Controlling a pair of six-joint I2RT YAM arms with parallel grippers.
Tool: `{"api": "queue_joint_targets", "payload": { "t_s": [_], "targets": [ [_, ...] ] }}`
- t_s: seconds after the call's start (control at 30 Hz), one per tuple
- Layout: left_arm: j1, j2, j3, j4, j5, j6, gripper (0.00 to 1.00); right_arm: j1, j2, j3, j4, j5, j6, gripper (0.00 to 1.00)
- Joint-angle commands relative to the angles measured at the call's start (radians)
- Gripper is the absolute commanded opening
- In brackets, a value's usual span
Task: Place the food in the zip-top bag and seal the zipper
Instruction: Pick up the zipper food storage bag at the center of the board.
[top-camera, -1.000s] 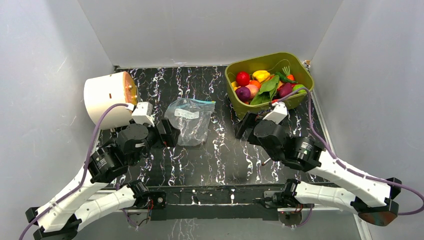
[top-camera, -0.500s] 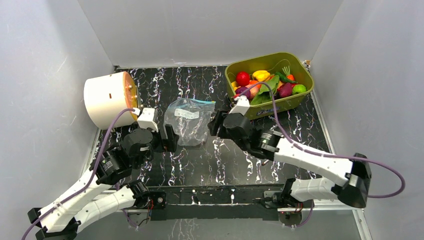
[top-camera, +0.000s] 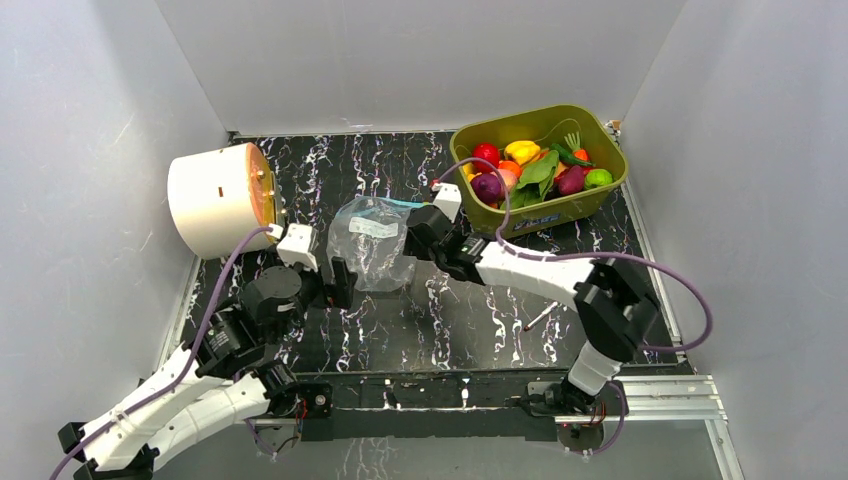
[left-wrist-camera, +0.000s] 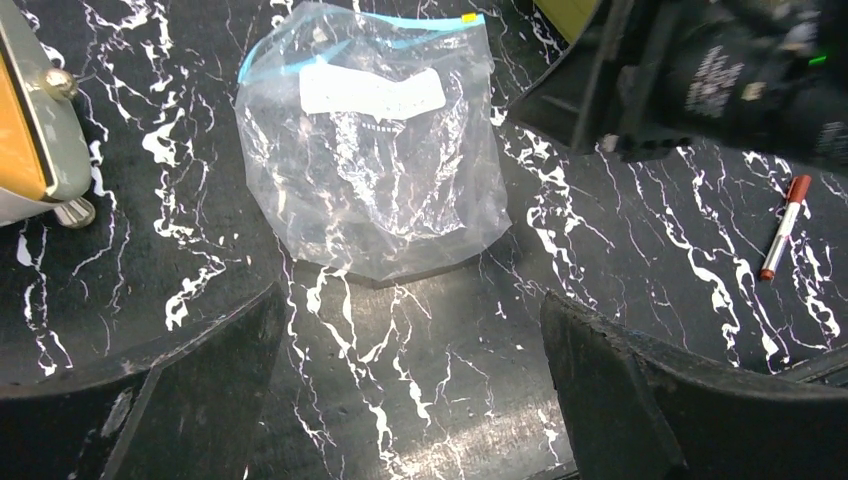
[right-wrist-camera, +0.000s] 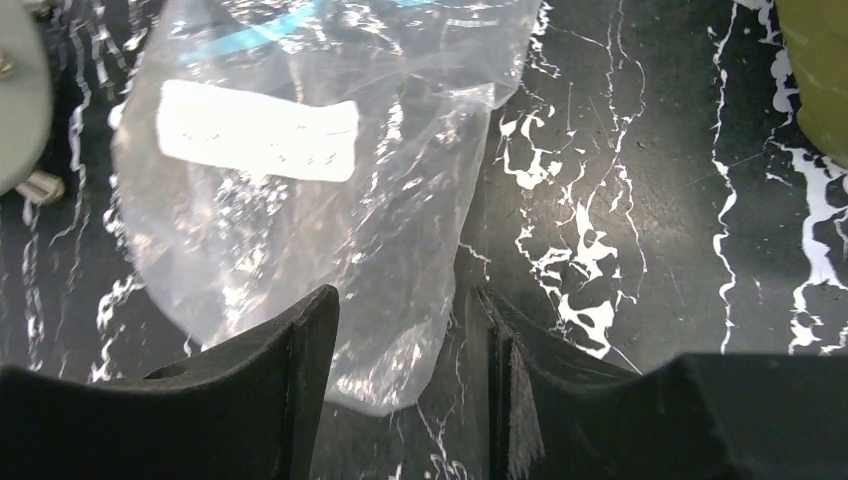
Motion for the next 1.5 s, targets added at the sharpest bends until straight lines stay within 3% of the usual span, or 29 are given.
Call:
{"api": "queue_joint_targets", "payload": {
  "t_s": [0.0,0.27,0.47,0.53,0.83,1.0,1.23,1.27,1.33,1.37,1.47],
  "targets": [
    [-0.004,-0.052,-0.018,0.033,-0.044,0.058,0.99,-0.017,0.082,0.071,0.076,0.074,0.109,0.48],
    [-0.005,-0.066,-0.029,0.049,0.019,0.089,0.98,-0.05,0.248,0.146,0.153,0.031,0.134,0.51],
    [-0.005,-0.044,-0.017,0.033,0.03,0.088,0.98,-0.057,0.287,0.156,0.157,-0.007,0.124,0.48],
    [-0.004,-0.048,-0.018,0.035,0.033,0.089,0.98,-0.057,0.284,0.137,0.177,-0.03,0.104,0.44],
    [-0.004,-0.086,-0.029,0.049,0.047,0.095,0.98,-0.06,0.257,0.067,0.252,-0.156,0.012,0.02],
    [-0.005,-0.092,-0.033,0.052,0.049,0.096,0.98,-0.059,0.217,0.028,0.251,-0.17,0.023,0.0],
    [-0.004,-0.096,-0.033,0.06,0.07,0.097,0.98,-0.054,0.136,-0.031,0.271,-0.164,0.168,0.0],
    [-0.005,-0.098,-0.033,0.058,0.068,0.097,0.98,-0.053,0.132,-0.039,0.272,-0.148,0.202,0.03],
    [-0.005,-0.112,-0.031,0.059,0.066,0.096,0.99,-0.053,0.154,-0.012,0.231,-0.073,0.269,0.35],
    [-0.005,-0.122,-0.033,0.061,0.068,0.095,0.98,-0.053,0.166,0.013,0.22,-0.042,0.274,0.44],
    [-0.004,-0.147,-0.038,0.062,0.055,0.097,0.99,-0.061,0.23,0.075,0.207,-0.004,0.272,0.62]
  ]
}}
